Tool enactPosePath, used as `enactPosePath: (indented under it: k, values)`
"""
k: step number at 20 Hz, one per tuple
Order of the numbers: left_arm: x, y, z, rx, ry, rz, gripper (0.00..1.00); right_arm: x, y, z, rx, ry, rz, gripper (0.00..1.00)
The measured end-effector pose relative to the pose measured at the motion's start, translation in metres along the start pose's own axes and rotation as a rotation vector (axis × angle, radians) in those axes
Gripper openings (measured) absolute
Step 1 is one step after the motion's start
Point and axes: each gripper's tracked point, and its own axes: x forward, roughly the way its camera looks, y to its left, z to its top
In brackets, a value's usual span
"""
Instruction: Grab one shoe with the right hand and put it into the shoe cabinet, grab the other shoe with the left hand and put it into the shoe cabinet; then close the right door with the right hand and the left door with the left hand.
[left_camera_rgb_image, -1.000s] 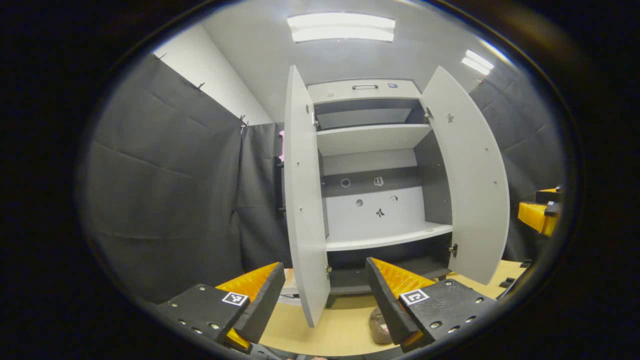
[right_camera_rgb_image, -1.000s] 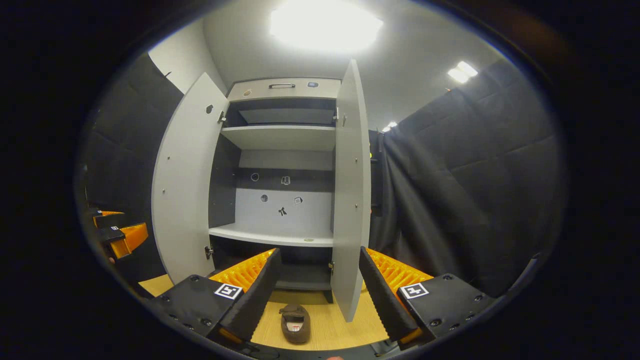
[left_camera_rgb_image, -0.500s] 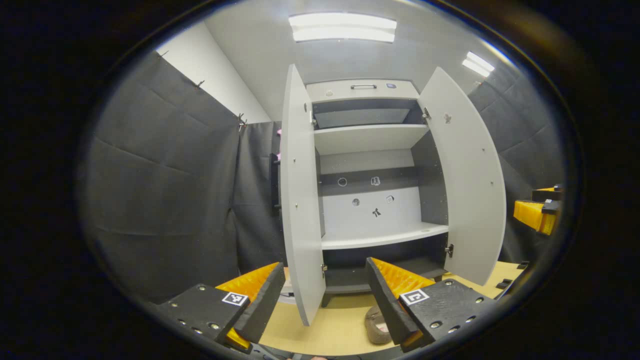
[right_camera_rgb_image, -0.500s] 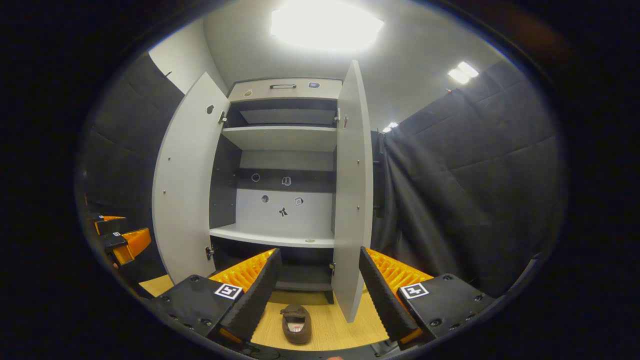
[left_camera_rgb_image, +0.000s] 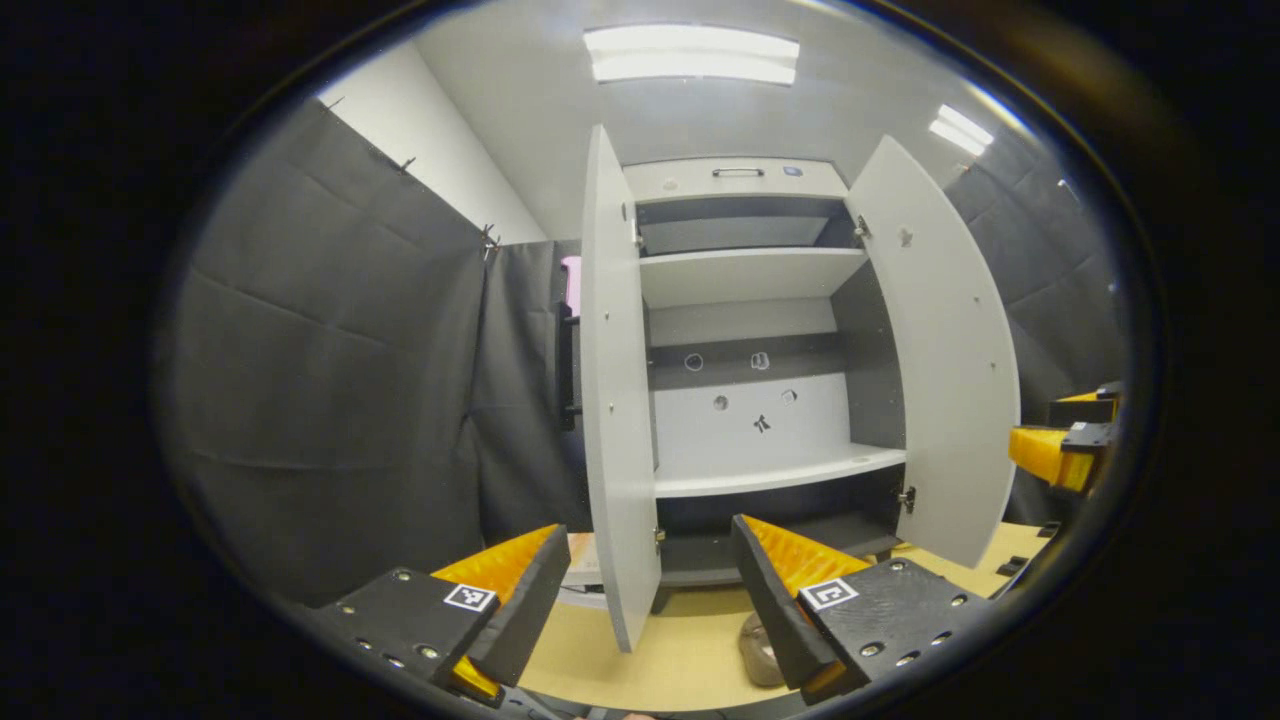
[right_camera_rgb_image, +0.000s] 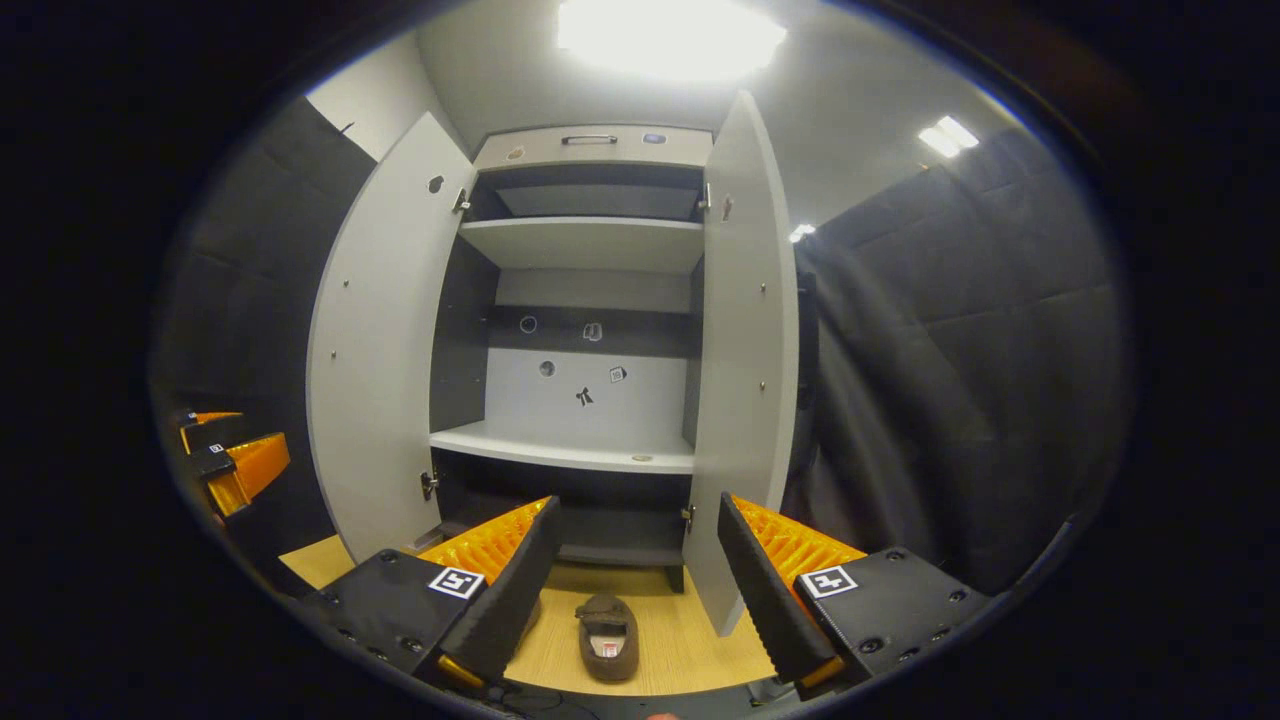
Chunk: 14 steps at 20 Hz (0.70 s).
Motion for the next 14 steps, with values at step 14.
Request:
enactPosePath:
  k: [14]
  values:
    - [0.021, 0.005, -0.004, 0.003, 0.023, 0.064, 0.94, 0.085, 0.041, -0.137, -0.083, 0.334, 0.163, 0.99]
